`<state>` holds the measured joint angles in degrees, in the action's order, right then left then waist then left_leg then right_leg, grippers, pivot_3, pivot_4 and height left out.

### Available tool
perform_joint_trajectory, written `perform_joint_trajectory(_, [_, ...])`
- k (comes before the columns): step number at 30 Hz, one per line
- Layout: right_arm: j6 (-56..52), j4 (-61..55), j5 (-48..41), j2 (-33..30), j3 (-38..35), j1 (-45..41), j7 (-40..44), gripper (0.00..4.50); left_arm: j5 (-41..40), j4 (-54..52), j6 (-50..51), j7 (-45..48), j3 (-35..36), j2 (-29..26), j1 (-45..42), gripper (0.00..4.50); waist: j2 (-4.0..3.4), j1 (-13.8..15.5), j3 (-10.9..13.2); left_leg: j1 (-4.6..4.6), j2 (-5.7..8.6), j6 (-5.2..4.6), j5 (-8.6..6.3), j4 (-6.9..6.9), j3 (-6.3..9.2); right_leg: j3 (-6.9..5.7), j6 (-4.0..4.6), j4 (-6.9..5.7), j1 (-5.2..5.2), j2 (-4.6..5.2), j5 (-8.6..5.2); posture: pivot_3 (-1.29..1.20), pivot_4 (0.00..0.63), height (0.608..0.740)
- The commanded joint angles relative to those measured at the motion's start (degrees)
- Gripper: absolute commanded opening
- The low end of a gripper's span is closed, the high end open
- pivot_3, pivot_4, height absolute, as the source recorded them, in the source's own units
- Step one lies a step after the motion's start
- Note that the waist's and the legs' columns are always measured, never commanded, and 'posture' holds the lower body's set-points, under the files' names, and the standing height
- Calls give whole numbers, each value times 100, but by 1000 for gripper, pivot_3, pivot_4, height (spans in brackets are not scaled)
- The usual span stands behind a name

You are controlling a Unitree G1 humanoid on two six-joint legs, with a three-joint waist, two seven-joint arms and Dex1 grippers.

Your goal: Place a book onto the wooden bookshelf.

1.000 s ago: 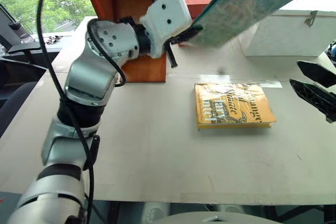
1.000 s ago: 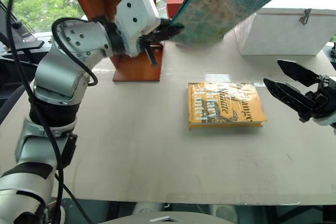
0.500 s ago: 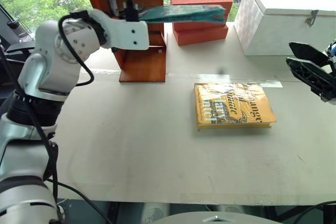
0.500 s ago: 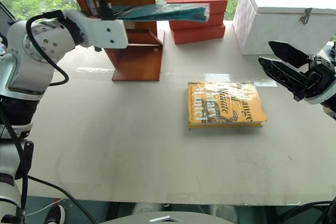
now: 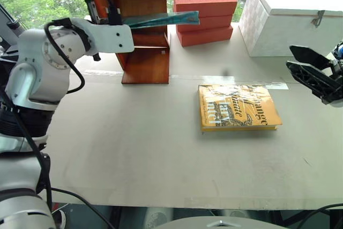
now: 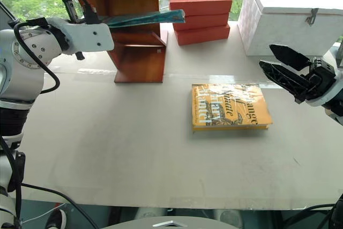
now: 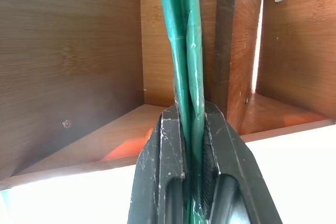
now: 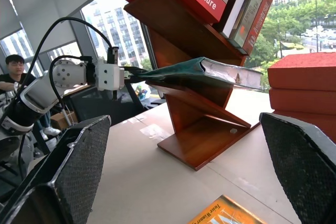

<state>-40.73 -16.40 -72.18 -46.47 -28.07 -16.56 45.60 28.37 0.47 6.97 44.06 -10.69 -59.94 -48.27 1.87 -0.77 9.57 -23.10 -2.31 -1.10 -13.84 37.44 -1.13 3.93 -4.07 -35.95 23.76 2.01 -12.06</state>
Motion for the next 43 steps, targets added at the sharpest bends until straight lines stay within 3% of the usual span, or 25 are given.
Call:
perform_joint_trajectory(1, [44, -104, -22, -4, -209, 13, 15, 4500, 106, -145, 168, 98, 313, -200, -4, 36, 0, -14, 0, 0, 0, 0, 0, 0, 0, 0, 0, 0, 0, 0, 0, 0, 150, 740])
perform_joint_trajectory(2, [50, -108, -13, 1, -203, 16, 12, 4500, 108, -145, 204, 113, 328, -207, 8, 36, 0, -23, 0, 1, 0, 0, 0, 0, 0, 0, 0, -1, 0, 0, 0, 0, 150, 740])
perform_joint_trajectory(5, [66, -124, 10, 21, -183, 20, 7, 4500, 161, -164, 303, 128, 369, -247, 48, 1183, -1, -41, 0, 2, -1, 0, 0, 0, 0, 1, 0, -3, 0, -1, 0, 0, 150, 740])
perform_joint_trajectory(12, [105, -74, 109, 27, -177, -47, 29, 4500, 198, -393, 611, 90, 659, -339, 275, 4480, -1, 5, 0, 2, -2, 0, 0, 3, 0, 1, 0, -6, 0, -2, 0, 0, 150, 740])
perform_joint_trajectory(16, [102, -39, 150, 6, -220, -48, 59, 4500, 102, -791, 629, -198, 1111, -333, 599, 4480, 0, 4, 1, 2, -3, 0, 0, 3, 0, 0, 0, -6, 0, -2, 0, 0, 150, 740])
perform_joint_trajectory(20, [112, -77, 302, -45, -262, 125, 148, 4500, -246, -1274, 10, -702, 1597, -75, 1147, 4480, -3, 5, -1, 2, -3, 0, 0, 3, 0, 0, 0, -7, 0, 0, 0, 0, 150, 740])
perform_joint_trajectory(26, [652, -341, 1303, 113, -197, 1362, 589, 4500, -2108, -2391, -151, -993, 2318, 1797, 3101, 4480, -6, 36, -8, 8, -1, 0, 0, 1, -4, 0, 0, -6, -8, 11, 1, 0, 150, 740])
perform_joint_trajectory(29, [1017, -349, 1665, 471, -132, 1970, 700, 4500, -3423, -2790, 716, -723, 2179, 2770, 4056, 4480, -1, 1, -7, 8, -2, 0, 0, 12, -4, 1, 0, -18, -6, 9, 1, 0, 150, 740])
perform_joint_trajectory(33, [2043, -347, 2772, 1142, 198, 3073, 807, 4500, -4564, -3110, 1173, -164, 1905, 3260, 5485, 4480, -5, -8, -17, 30, -3, 0, 0, 18, -3, 3, 2, -34, -16, 5, -1, 0, 150, 740])
perform_joint_trajectory(37, [3491, 183, 4183, 1430, 793, 3937, 1128, 4500, -4391, -2859, 967, -165, 1612, 3319, 6533, 4480, -10, -10, -32, 47, -5, 0, 0, 19, -6, 7, 5, -52, -15, 2, -30, 0, 150, 740])
perform_joint_trajectory(43, [4343, 573, 4922, 1690, 1156, 4088, 897, 4500, -4259, -2743, 647, -340, 1465, 3344, 7054, 4480, -39, -30, -50, 52, -5, 12, -6, 44, -11, 18, 11, -52, -10, 10, -26, 0, 150, 740])
